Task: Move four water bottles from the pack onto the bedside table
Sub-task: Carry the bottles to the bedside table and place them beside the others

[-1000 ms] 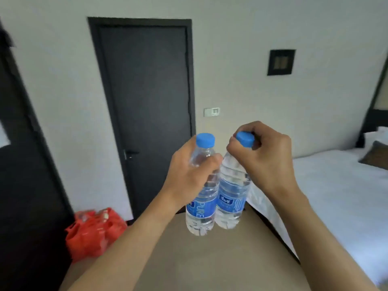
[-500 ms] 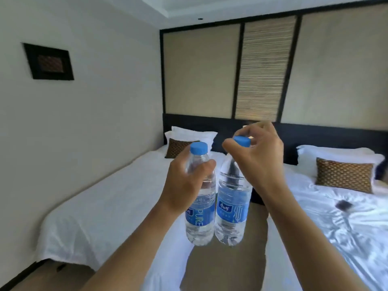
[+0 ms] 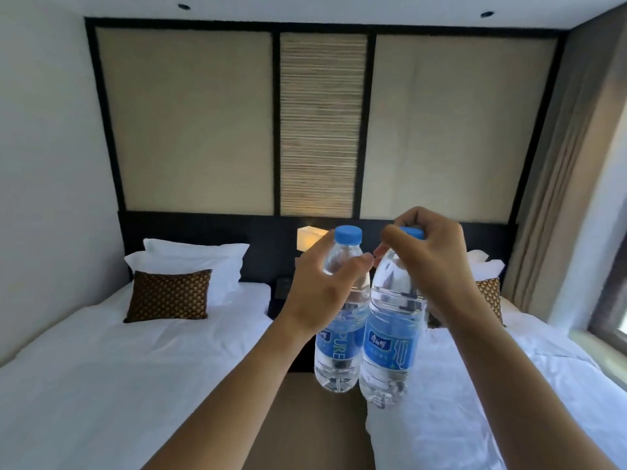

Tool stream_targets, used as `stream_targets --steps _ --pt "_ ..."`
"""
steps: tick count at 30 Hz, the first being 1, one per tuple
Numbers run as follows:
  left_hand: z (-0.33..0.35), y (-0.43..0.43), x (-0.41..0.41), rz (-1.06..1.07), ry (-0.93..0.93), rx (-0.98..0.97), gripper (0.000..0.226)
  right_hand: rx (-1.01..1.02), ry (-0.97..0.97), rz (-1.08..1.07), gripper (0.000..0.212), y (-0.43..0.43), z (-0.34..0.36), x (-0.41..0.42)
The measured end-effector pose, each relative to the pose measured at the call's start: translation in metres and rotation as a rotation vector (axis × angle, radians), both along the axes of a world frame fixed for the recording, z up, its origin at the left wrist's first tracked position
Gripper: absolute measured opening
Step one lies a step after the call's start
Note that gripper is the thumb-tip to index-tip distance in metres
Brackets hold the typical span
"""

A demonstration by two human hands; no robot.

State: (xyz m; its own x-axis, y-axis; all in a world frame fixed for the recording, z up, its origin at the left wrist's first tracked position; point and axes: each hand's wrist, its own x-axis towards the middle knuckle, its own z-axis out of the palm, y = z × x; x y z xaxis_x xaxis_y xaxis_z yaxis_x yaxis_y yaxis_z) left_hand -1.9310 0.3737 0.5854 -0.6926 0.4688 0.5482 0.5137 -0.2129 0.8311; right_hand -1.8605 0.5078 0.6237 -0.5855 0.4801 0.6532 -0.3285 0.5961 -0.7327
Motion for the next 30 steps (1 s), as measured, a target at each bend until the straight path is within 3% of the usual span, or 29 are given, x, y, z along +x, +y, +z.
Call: stream_targets --steps 11,17,21,30 --pt "-0.027 0.202 -0.341 -0.016 -0.045 -0.028 0.014 -0.134 0.015 -0.018 0.016 0.205 -0.038 -0.336" --pt "-0.006 0.313 -0.528 -0.037 -0.042 -0.033 0.009 -0.096 0.008 -0.012 0.018 0.311 -0.019 -0.529" --pt "0.002 0.375 -0.645 -0.027 -0.074 -0.056 0.019 -0.088 -0.009 -0.033 0.021 0.375 -0.016 -0.648" --pt "-0.1 0.523 -0.897 -0.154 -0.187 -0.132 0.029 -0.18 -0.087 -0.095 0.023 0.512 -0.117 -0.889"
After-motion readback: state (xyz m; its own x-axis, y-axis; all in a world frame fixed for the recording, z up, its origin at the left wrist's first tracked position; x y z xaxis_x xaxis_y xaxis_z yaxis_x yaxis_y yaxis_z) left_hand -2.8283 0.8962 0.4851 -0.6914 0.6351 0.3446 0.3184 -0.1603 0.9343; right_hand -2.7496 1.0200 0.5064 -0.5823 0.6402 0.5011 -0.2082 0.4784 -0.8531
